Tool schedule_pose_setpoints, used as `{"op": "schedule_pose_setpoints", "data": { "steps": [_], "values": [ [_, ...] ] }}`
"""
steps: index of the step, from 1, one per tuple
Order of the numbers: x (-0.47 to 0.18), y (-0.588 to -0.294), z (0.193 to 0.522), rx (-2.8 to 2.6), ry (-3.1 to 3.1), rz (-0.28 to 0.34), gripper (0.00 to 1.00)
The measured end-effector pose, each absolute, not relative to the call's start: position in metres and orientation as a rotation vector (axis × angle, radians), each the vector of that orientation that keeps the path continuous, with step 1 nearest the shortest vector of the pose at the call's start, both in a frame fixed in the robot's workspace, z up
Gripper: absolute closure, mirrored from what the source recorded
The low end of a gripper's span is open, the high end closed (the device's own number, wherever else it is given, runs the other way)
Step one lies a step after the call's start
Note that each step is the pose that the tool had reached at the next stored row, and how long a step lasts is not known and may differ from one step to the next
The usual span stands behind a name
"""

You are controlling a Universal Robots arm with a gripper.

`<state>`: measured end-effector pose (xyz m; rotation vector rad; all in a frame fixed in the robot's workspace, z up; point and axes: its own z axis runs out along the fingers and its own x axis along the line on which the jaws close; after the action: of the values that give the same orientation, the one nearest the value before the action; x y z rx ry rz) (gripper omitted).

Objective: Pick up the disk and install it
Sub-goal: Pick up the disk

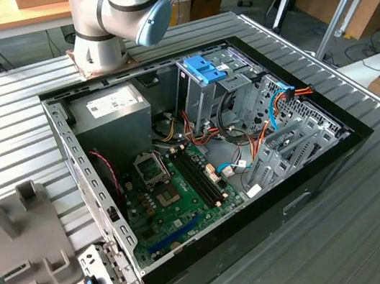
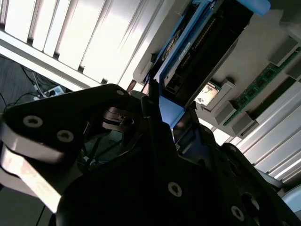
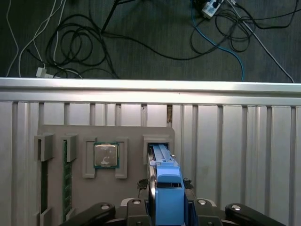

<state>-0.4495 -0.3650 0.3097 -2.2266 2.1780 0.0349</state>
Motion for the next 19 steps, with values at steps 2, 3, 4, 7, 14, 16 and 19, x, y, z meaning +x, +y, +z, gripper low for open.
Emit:
{"op": "schedule_pose_setpoints", "data": {
  "steps": [2, 3, 4, 7, 14, 16, 19],
  "values": [
    [-0.4496, -0.3650, 0.3097, -2.228, 2.176, 0.035, 0.64],
    [-0.4496, -0.3650, 0.3096, -2.228, 2.176, 0.035, 0.64],
    [-0.4496, -0.3650, 0.3097, -2.229, 2.176, 0.035, 0.64],
    [-0.4495, -0.3650, 0.3097, -2.222, 2.183, 0.035, 0.64],
    [-0.4529, -0.3650, 0.3097, -2.208, 2.196, 0.035, 0.64],
    [-0.4530, -0.3650, 0.3096, -2.208, 2.196, 0.035, 0.64],
    [-0.4531, -0.3650, 0.3096, -2.208, 2.196, 0.035, 0.64]
  ]
}}
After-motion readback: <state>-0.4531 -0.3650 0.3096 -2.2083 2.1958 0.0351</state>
